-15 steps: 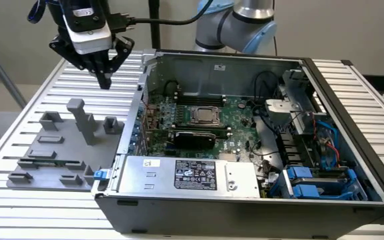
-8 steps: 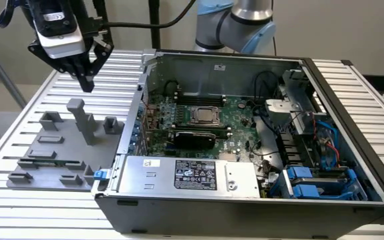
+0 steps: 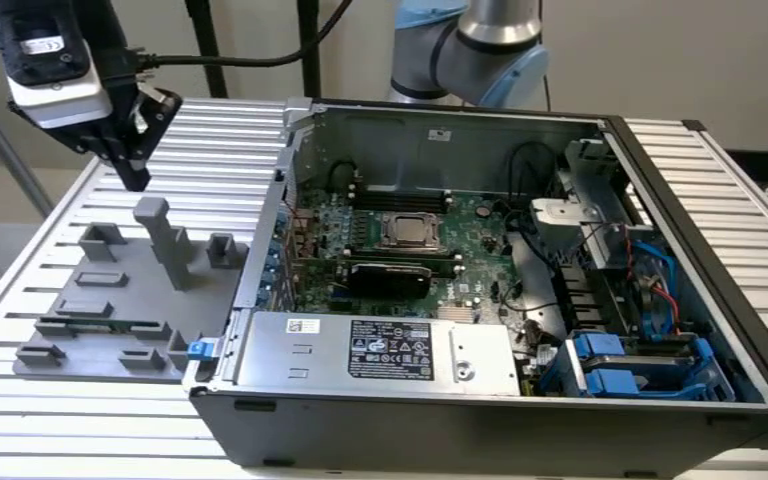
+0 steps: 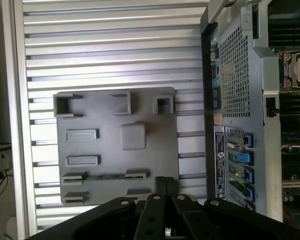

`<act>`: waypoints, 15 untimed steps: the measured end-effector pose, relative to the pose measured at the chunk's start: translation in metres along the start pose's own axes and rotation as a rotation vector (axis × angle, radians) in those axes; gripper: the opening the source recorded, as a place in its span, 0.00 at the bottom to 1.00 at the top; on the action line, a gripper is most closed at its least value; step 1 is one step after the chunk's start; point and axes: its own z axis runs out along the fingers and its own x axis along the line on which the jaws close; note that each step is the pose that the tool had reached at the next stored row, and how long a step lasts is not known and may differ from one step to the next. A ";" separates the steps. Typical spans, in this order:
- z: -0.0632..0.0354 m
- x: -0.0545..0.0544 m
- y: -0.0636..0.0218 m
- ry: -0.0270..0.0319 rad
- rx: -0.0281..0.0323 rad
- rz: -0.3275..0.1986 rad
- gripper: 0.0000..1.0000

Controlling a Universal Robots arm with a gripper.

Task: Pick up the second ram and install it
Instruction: 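Reach for the second ram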

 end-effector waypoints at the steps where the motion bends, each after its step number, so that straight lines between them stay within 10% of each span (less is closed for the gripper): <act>1: 0.0010 0.005 -0.0008 0.0000 0.0001 0.000 0.00; 15: 0.0170 0.068 -0.0106 -0.0001 0.0002 0.000 0.00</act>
